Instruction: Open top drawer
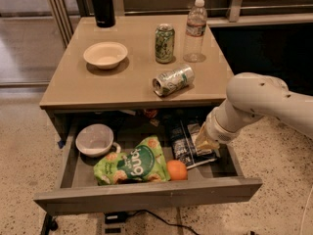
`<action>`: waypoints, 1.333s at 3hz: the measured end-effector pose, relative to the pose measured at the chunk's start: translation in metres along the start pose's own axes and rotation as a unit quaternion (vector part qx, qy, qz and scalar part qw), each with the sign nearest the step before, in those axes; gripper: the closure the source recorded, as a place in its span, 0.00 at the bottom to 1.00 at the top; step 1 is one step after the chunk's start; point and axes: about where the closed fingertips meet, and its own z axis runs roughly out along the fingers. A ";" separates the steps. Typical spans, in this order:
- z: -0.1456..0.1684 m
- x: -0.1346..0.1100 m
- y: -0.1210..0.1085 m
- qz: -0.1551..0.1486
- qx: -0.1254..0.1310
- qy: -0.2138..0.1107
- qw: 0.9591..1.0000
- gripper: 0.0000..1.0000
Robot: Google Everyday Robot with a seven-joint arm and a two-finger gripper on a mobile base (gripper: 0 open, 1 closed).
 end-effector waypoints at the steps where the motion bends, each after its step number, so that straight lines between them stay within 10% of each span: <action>1: 0.000 0.000 0.000 0.000 0.000 0.000 1.000 0.97; 4: -0.006 0.012 0.005 0.010 0.006 0.005 1.000 1.00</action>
Offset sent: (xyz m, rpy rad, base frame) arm -0.0002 -0.0005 0.0001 -0.0013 -0.0007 -0.0012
